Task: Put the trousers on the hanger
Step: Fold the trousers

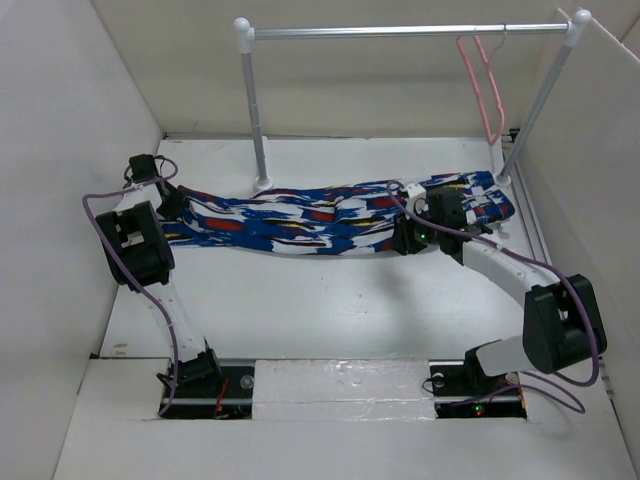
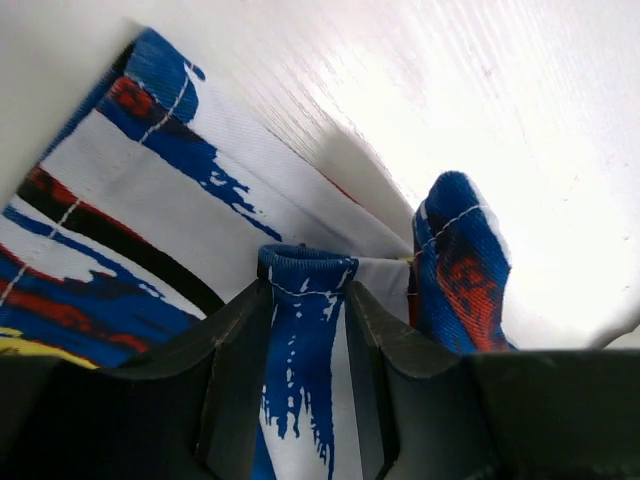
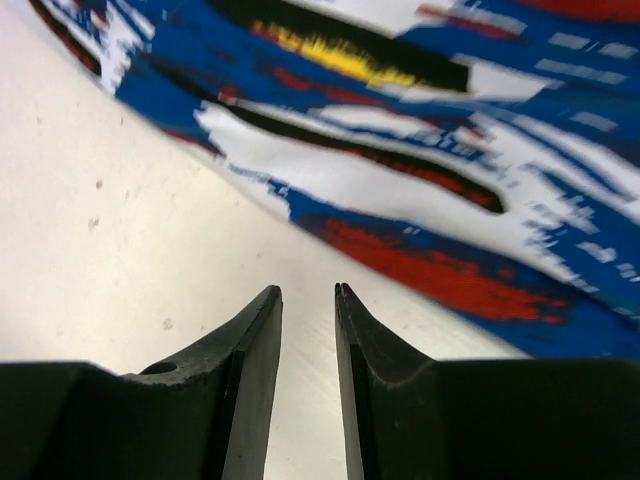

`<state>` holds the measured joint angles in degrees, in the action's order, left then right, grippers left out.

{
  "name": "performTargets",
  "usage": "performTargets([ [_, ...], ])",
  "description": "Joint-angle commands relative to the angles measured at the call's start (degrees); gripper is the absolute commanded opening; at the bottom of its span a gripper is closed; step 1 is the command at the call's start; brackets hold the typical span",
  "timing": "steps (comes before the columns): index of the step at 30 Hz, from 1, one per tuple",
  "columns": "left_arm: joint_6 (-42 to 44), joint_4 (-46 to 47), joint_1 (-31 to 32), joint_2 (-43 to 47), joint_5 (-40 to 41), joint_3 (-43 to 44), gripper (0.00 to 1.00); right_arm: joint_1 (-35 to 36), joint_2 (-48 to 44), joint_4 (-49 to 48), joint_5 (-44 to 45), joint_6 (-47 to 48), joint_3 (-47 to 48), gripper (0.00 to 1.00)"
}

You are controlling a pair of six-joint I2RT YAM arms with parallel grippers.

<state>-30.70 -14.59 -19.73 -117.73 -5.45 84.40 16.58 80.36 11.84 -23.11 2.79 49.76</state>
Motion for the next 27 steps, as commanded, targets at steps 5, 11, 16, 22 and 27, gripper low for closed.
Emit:
performTargets([
  [5, -1.29, 0.71, 0.13, -1.45, -0.71, 0.50, 0.24, 3.55, -1.60, 0.11, 4.04, -0.15, 0.07, 0.34],
  [11, -1.47, -0.44, 0.13, 0.83, 1.32, 0.32, 0.00, 3.55, -2.66, 1.52, 5.62, 0.99, 0.96, 0.34],
  [16, -1.91, -2.20, 0.13, 10.30, 6.84, -1.42, 0.00, 2.24, -1.78, 2.23, 5.63, 2.13, 0.34, 0.35],
  [22, -4.11, 0.34, -2.59, 21.66, 15.11, -12.14, 0.00, -0.93, -2.14, 3.54, 3.69, 5.12, 0.78, 0.37],
  [27, -5.60, -2.98, -3.65, 21.67, 20.65, -18.12, 0.00, -6.19, -1.96, 6.79, 2.11, 7.49, 2.36, 0.41],
])
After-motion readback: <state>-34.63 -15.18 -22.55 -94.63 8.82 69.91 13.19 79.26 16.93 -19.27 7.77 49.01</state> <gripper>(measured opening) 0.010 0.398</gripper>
